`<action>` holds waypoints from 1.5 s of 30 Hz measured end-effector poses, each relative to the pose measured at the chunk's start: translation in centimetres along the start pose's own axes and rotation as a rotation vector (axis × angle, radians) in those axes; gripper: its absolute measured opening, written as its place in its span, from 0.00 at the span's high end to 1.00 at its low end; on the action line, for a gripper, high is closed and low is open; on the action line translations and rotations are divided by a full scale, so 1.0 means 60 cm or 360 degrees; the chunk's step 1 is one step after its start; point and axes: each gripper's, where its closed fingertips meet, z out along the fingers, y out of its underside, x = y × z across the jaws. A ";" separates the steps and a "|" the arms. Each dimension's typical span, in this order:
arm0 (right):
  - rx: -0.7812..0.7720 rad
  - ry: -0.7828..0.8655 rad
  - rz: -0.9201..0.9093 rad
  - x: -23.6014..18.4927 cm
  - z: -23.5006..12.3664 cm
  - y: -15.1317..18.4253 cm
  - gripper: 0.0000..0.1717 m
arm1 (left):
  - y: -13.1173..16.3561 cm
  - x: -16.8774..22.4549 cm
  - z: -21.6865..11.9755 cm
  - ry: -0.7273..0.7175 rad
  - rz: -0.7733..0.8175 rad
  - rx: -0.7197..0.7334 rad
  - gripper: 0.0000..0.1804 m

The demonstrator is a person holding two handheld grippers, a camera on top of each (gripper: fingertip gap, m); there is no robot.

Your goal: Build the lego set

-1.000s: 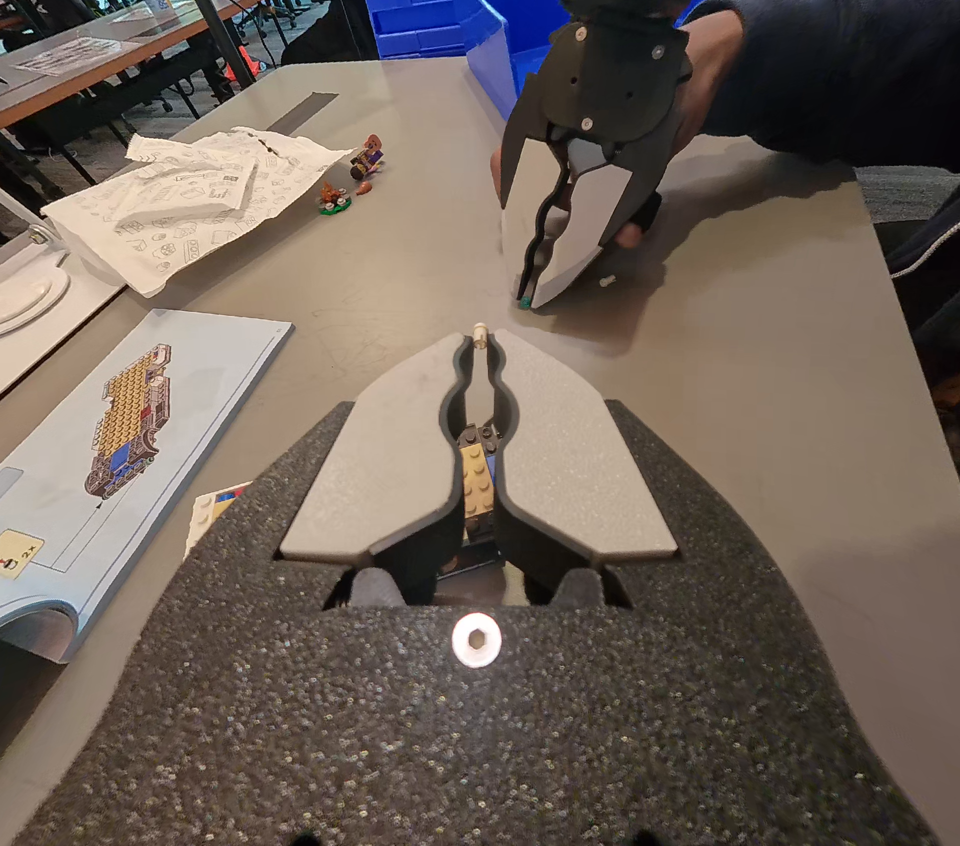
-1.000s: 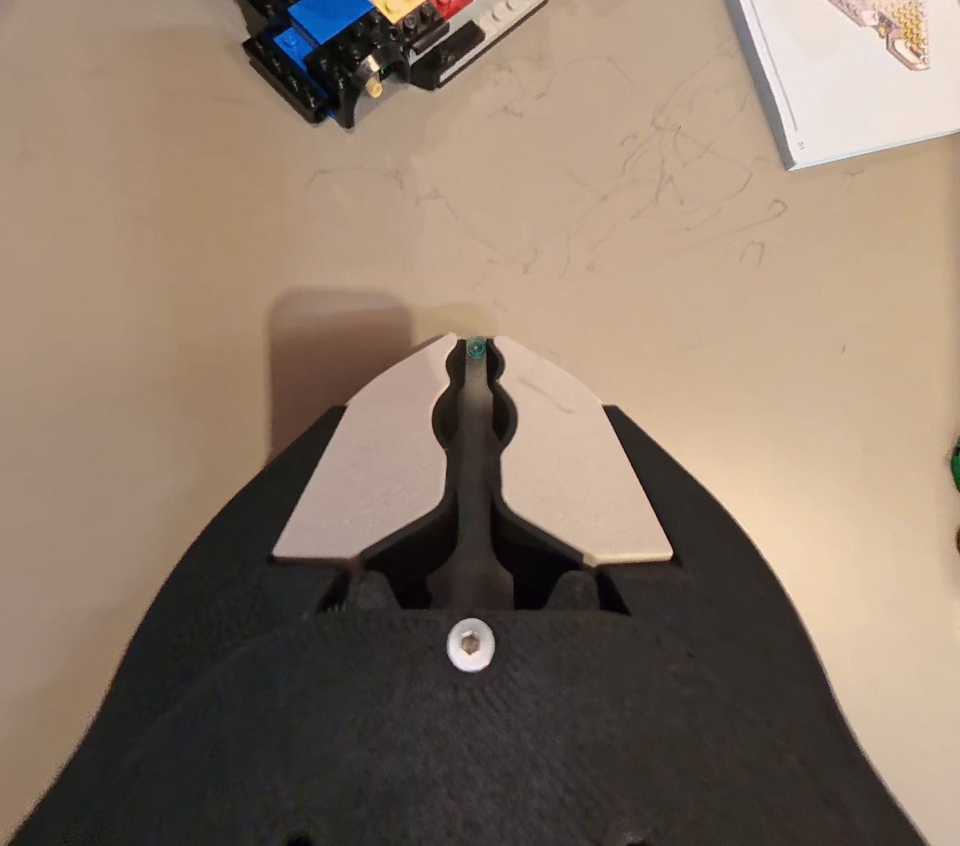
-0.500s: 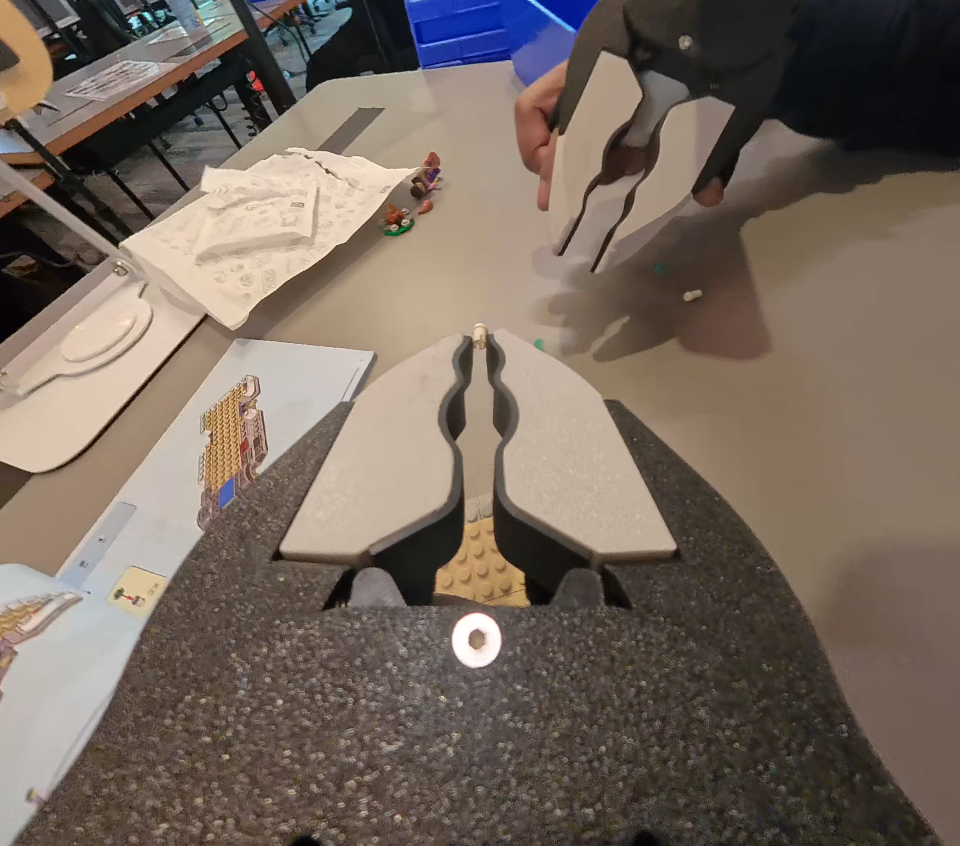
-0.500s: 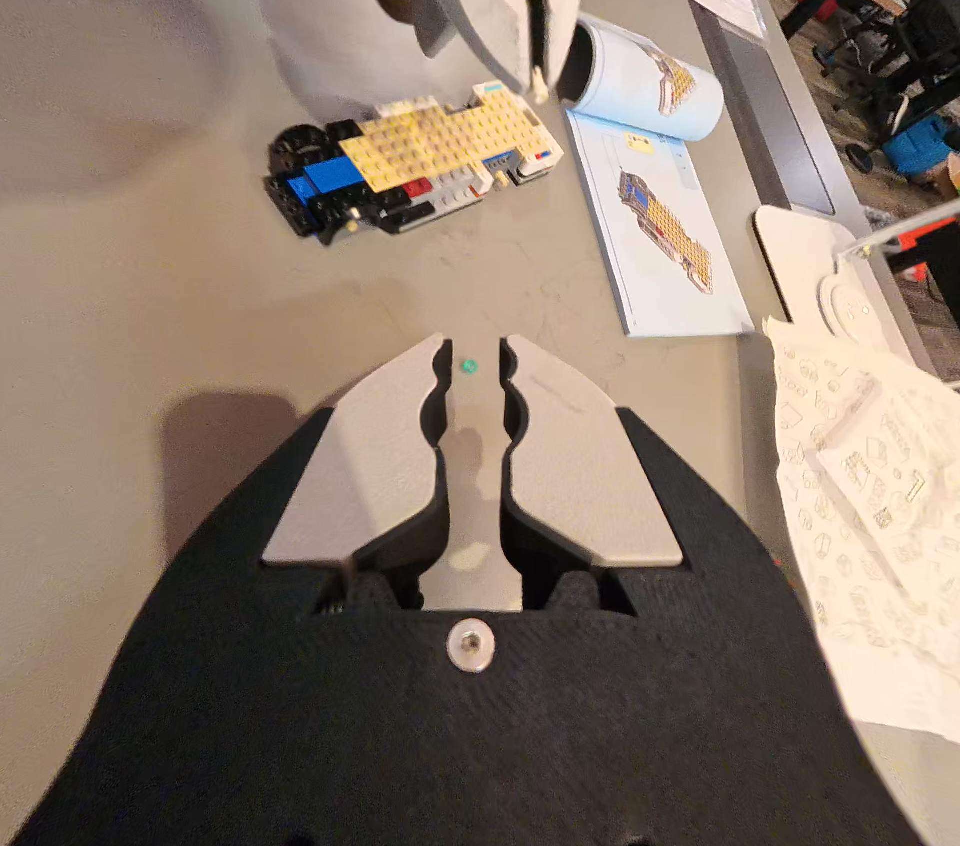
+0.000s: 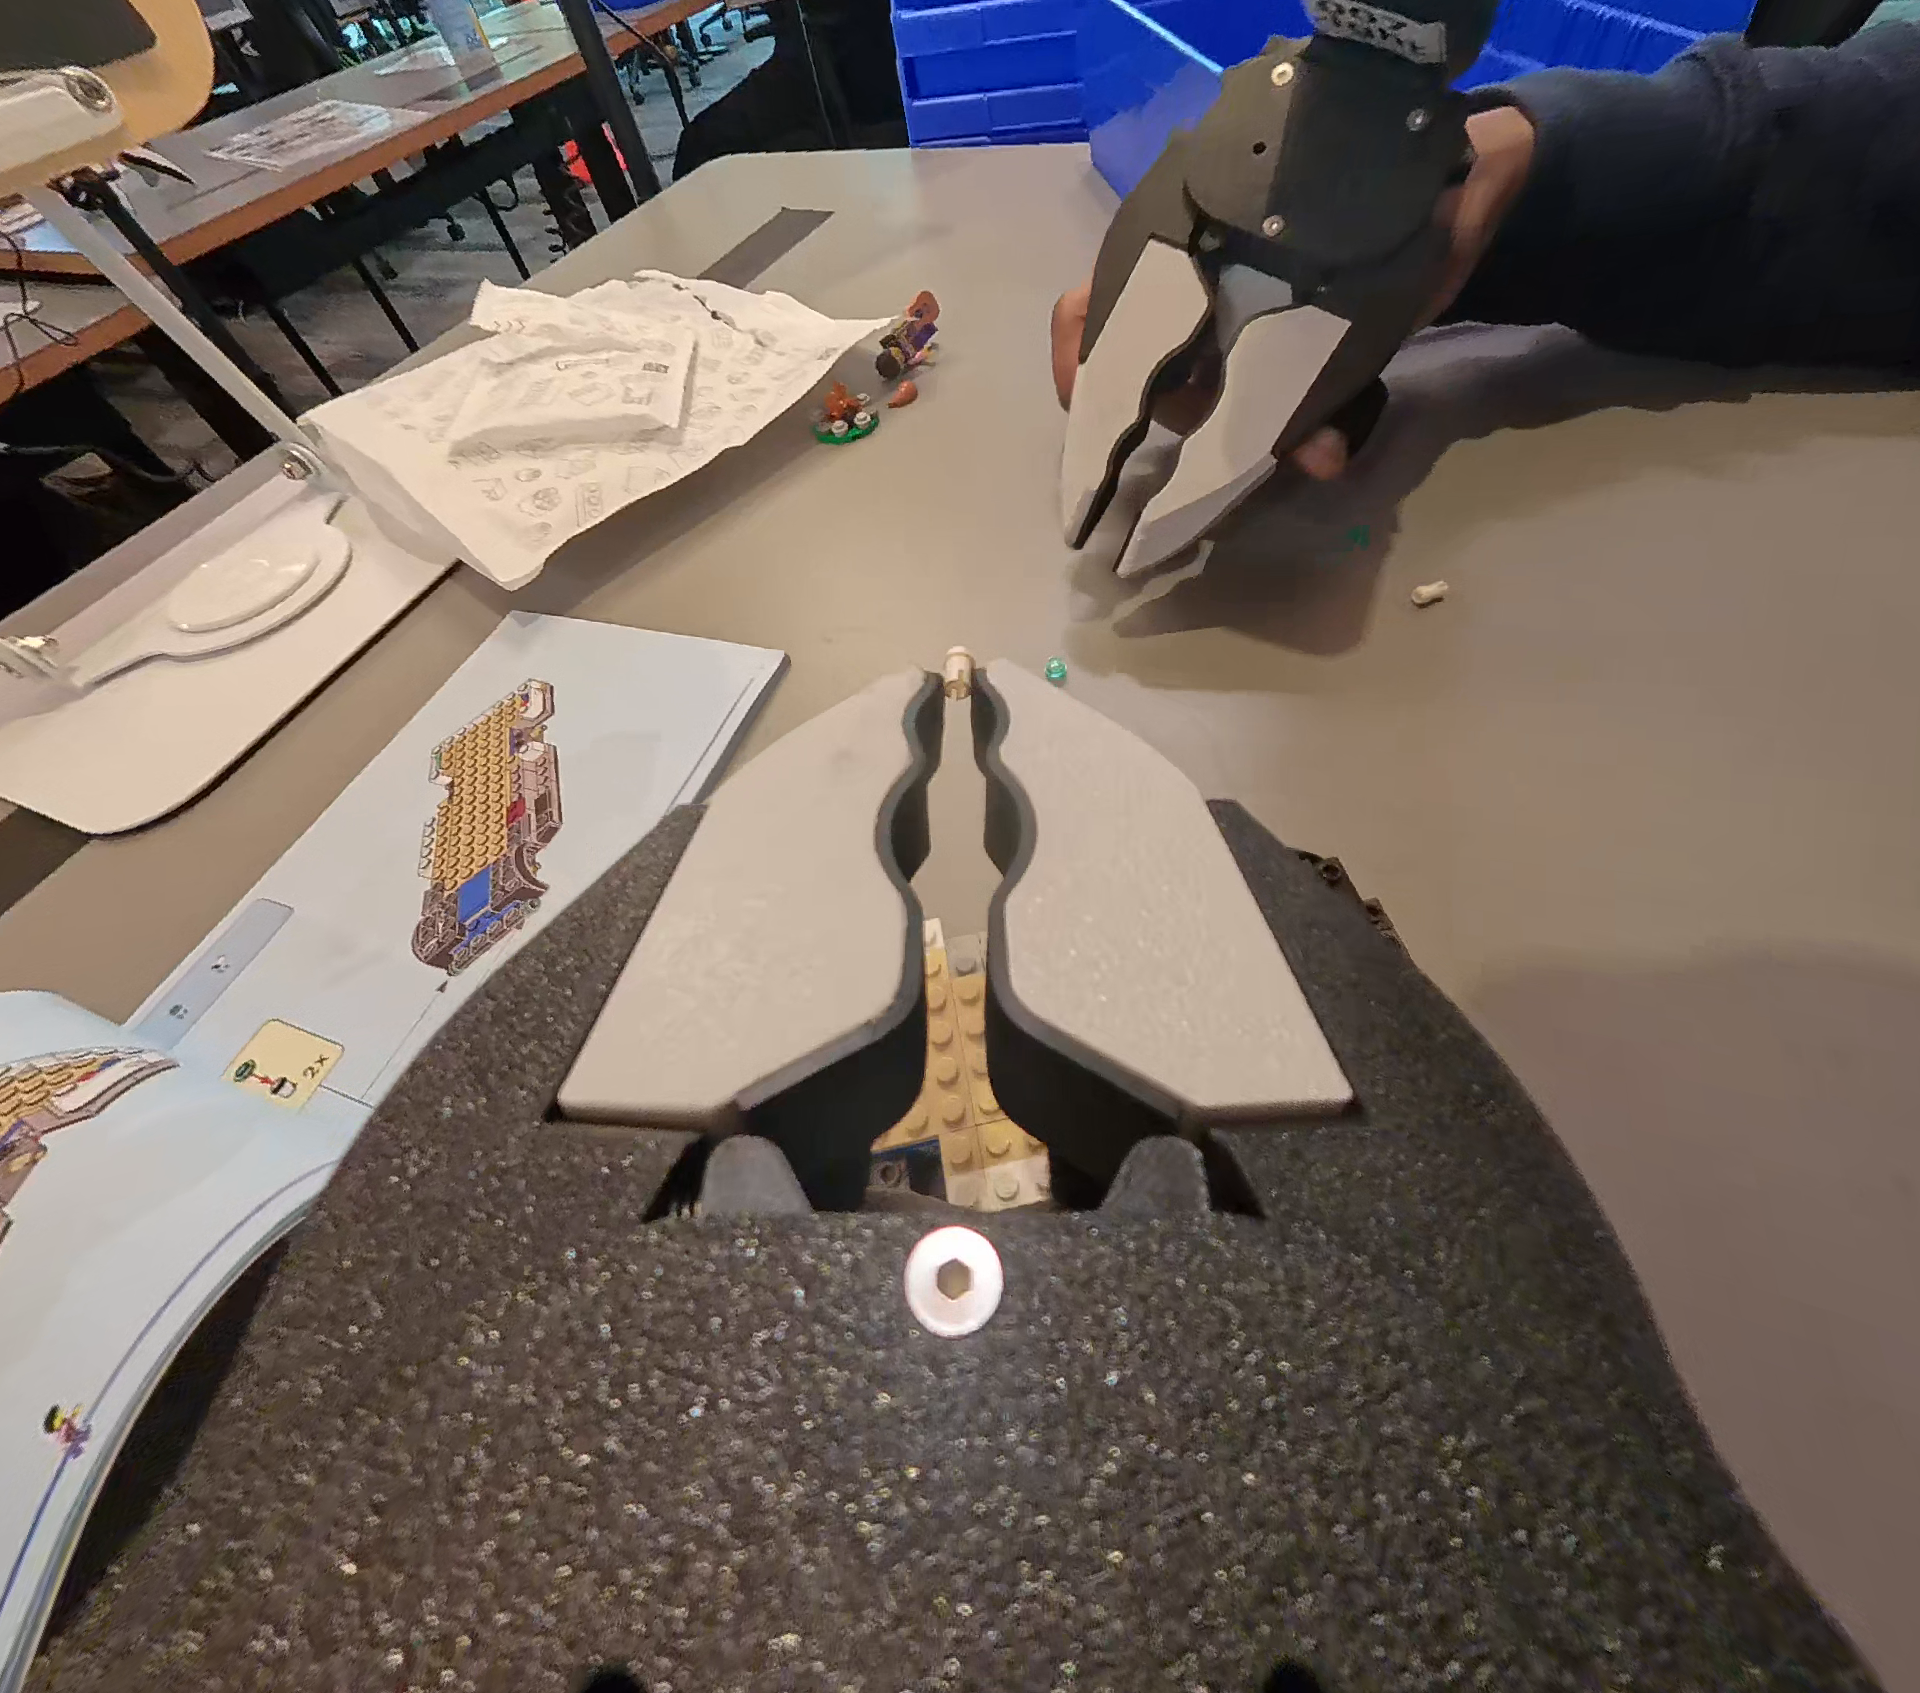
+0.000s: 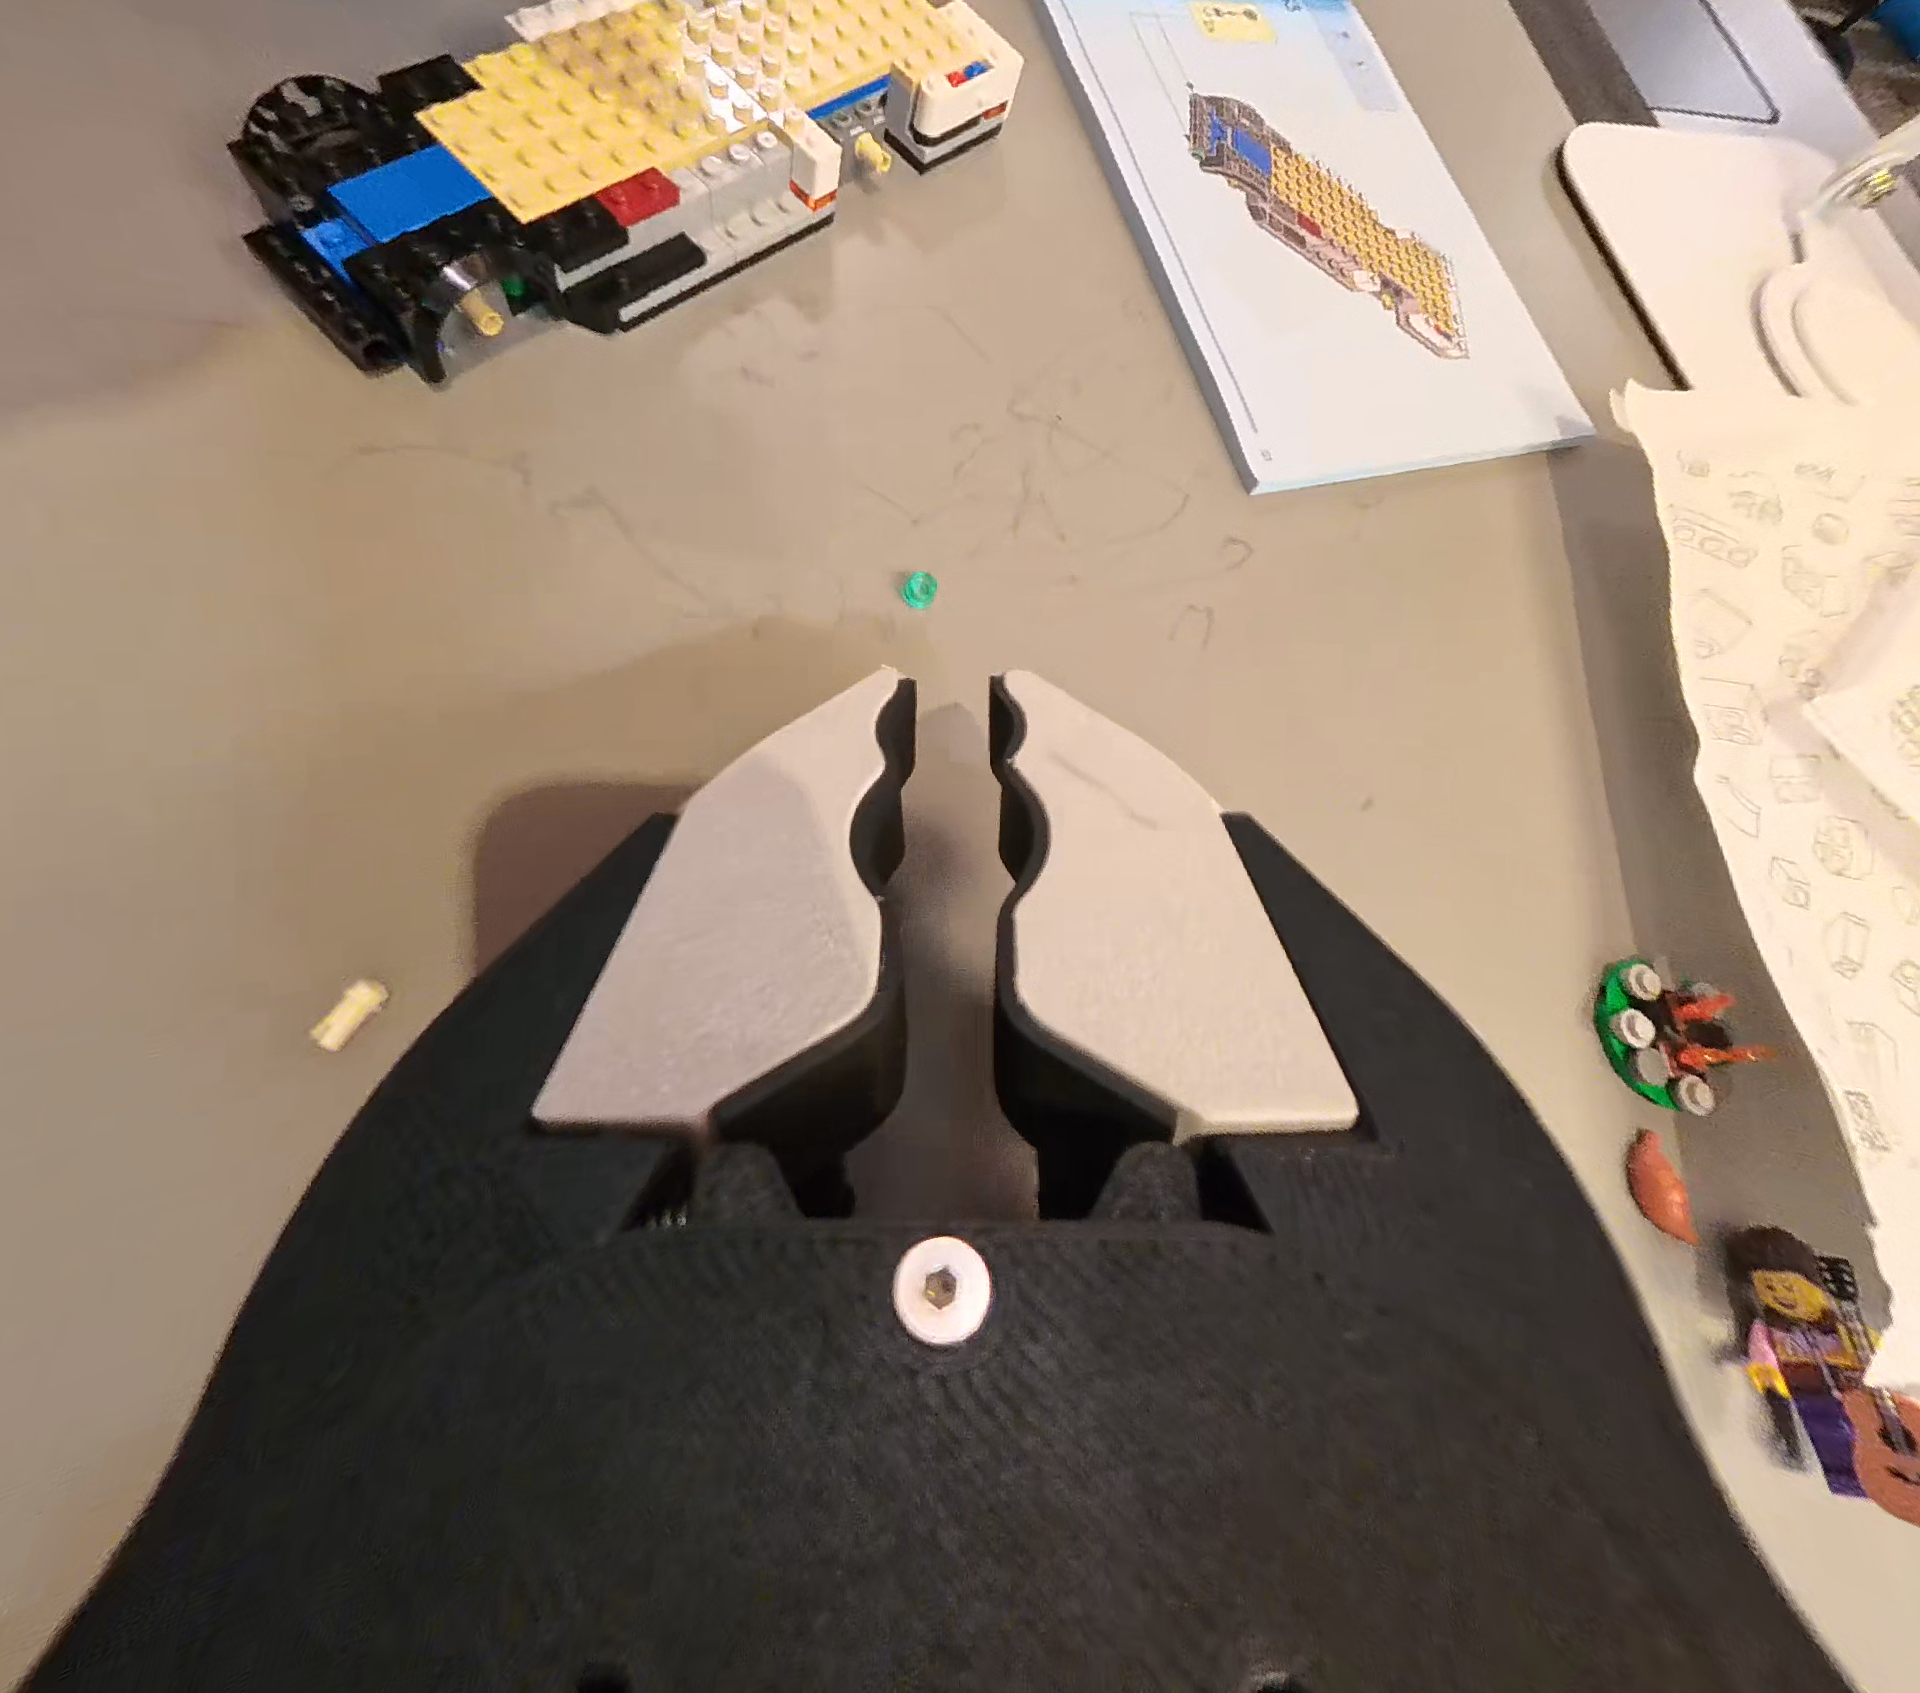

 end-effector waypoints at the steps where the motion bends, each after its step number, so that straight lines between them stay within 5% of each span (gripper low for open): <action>1: -0.0015 -0.0016 0.0004 -0.001 0.005 0.002 0.92 | 0.002 0.001 0.000 0.0000 0.0005 -0.0009 0.97; 23: -0.0160 -0.0209 -0.0018 -0.012 0.061 -0.009 0.93 | 0.006 0.014 0.003 0.0016 0.0045 -0.0037 0.97; 32: 0.0226 -0.0148 -0.0278 -0.038 0.004 -0.043 0.89 | 0.008 0.019 0.001 0.0022 0.0048 -0.0046 0.97; 45: 0.0031 -0.0090 -0.0231 -0.024 0.028 -0.019 0.91 | 0.021 0.014 0.006 0.0014 0.0009 -0.0098 0.97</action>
